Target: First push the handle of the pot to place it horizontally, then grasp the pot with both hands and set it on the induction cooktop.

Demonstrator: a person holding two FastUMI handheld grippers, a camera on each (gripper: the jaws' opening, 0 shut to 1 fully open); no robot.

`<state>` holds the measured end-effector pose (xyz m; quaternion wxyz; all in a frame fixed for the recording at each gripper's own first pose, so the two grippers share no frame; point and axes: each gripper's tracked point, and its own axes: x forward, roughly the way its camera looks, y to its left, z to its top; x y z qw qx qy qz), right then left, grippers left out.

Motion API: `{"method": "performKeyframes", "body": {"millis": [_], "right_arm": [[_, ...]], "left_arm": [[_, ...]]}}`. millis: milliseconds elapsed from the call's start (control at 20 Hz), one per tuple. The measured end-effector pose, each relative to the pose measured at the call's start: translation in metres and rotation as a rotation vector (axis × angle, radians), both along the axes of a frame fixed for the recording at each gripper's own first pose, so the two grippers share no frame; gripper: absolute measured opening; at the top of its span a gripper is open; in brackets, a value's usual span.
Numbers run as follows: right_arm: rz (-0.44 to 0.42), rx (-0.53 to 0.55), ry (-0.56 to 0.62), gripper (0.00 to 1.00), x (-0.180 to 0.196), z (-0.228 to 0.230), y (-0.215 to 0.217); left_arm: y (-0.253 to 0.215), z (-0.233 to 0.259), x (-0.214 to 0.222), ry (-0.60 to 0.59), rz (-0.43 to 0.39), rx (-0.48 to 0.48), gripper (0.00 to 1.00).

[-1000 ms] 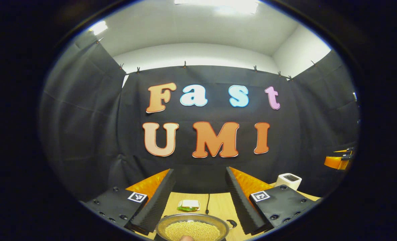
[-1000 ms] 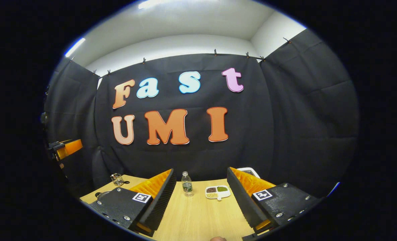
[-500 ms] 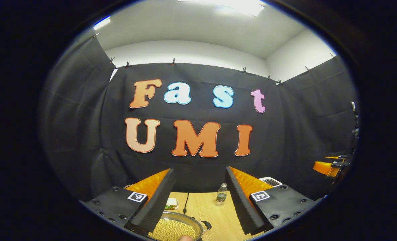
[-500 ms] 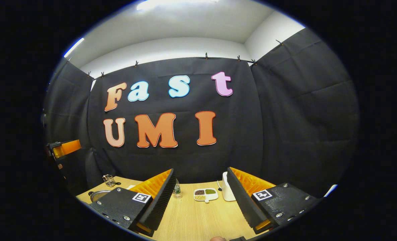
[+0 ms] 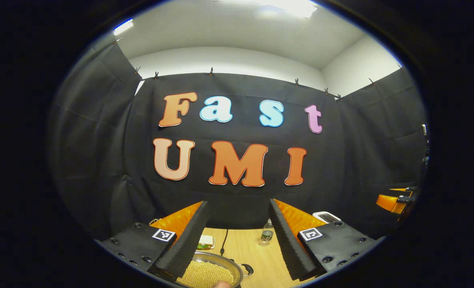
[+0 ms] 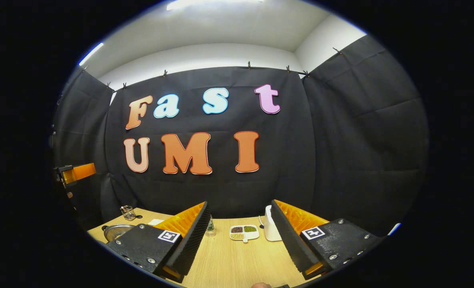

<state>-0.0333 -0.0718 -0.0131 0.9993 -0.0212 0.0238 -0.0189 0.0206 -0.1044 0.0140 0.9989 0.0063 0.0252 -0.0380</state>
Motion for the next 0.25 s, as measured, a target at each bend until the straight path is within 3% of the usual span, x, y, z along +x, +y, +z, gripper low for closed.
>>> {"method": "performKeyframes", "body": {"millis": [250], "right_arm": [[0.004, -0.004, 0.004, 0.95, 0.0010, -0.0045, 0.0005]], "left_arm": [[-0.0002, -0.0045, 0.0009, 0.007, 0.000, -0.001, 0.96]]}}
